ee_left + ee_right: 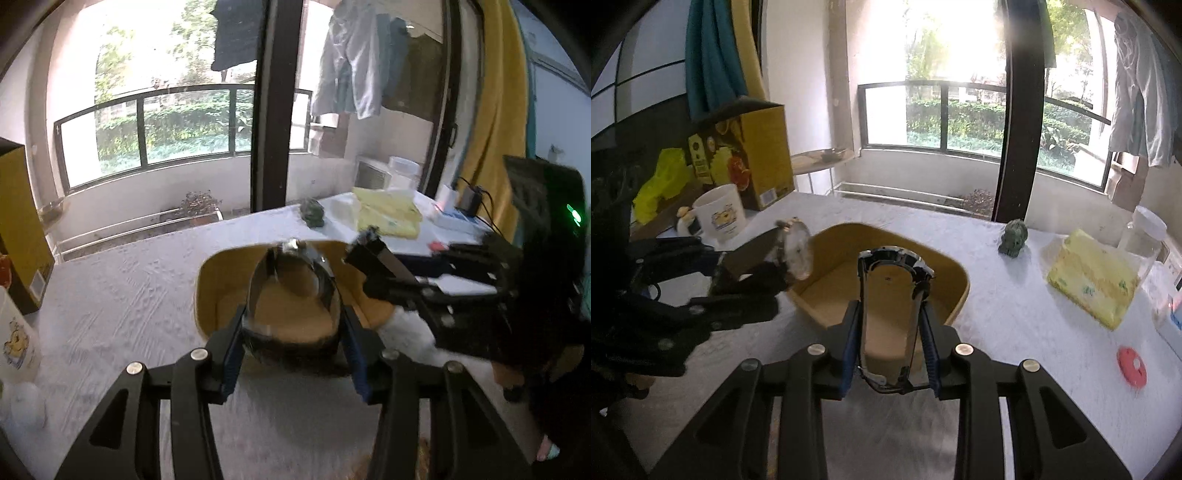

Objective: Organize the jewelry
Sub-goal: 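Carry the watch into the kraft-paper box and open the right tool, then move the right tool back to the beaded bracelets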

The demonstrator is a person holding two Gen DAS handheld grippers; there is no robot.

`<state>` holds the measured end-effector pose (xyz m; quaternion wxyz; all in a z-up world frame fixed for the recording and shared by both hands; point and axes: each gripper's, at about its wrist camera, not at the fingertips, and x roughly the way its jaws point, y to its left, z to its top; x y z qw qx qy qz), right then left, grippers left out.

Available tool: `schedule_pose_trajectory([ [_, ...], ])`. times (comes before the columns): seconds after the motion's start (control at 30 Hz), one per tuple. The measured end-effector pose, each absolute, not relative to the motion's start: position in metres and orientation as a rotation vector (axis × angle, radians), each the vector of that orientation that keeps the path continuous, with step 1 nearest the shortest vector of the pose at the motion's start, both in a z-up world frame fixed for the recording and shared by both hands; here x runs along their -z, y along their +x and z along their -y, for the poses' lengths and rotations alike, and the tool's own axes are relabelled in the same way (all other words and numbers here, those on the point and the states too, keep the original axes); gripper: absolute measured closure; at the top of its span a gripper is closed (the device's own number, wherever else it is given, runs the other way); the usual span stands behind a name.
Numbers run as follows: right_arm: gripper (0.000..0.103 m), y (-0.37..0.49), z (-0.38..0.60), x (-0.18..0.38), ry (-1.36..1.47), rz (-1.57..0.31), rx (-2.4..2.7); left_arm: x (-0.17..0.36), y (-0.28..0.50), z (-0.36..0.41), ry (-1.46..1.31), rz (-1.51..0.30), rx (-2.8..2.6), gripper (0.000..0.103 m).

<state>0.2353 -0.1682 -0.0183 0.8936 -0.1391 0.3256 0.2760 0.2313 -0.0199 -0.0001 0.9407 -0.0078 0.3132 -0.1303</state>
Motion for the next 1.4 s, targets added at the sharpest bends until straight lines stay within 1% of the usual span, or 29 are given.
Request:
schedule_pose_trajectory([
  [0.1, 0.07, 0.245, 0.165, 0.022, -0.296, -0.68, -0.563, 0.004, 0.25, 0.017, -0.039, -0.664, 0.238, 0.052],
  [0.17, 0.059, 0.249, 0.166, 0.023, -0.296, -0.679, -0.56, 0.003, 0.255, 0.012, -0.078, -0.651, 0.252, 0.052],
  [0.2, 0.05, 0.251, 0.167, 0.022, -0.294, -0.675, -0.558, 0.002, 0.256, 0.01, -0.093, -0.641, 0.256, 0.051],
  [0.23, 0.047, 0.249, 0.168, 0.022, -0.295, -0.672, -0.554, 0.0, 0.256, 0.008, -0.099, -0.631, 0.254, 0.049],
  [0.4, 0.047, 0.246, 0.172, 0.019, -0.303, -0.666, -0.53, -0.008, 0.247, -0.003, -0.112, -0.593, 0.205, 0.042],
  [0.47, 0.047, 0.243, 0.174, 0.018, -0.302, -0.665, -0.522, -0.01, 0.238, -0.012, -0.139, -0.584, 0.188, 0.038],
  [0.57, 0.047, 0.235, 0.174, 0.016, -0.309, -0.662, -0.513, -0.012, 0.228, -0.02, -0.163, -0.584, 0.167, 0.035],
  [0.9, 0.047, 0.195, 0.181, 0.007, -0.303, -0.666, -0.476, -0.013, 0.17, -0.031, -0.187, -0.584, 0.107, 0.034],
  [1.4, 0.047, 0.119, 0.187, 0.033, -0.302, -0.778, -0.504, 0.013, 0.116, -0.018, -0.186, -0.657, 0.129, 0.034],
])
